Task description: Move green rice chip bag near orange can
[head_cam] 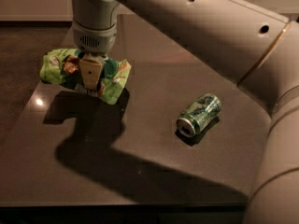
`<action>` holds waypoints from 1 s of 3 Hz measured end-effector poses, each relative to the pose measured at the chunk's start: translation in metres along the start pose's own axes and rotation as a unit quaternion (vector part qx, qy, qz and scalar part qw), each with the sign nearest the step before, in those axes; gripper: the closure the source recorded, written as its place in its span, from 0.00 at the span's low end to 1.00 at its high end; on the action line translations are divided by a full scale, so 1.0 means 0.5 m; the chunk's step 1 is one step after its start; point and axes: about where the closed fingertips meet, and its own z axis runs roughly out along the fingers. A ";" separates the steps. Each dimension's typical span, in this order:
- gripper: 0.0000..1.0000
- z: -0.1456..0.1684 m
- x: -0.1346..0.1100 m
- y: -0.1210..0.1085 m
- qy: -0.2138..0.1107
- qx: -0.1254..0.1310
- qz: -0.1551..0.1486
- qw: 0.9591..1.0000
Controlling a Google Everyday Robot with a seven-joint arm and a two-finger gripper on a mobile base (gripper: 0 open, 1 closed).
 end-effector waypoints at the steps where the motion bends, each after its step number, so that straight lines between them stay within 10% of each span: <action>1: 1.00 0.017 -0.020 -0.033 0.005 0.017 -0.006 1.000; 3: 0.54 0.073 -0.001 -0.108 0.062 0.052 -0.027 0.996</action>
Offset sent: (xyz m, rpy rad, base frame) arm 0.0641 0.0099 -0.0239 -0.1532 -0.1269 0.0192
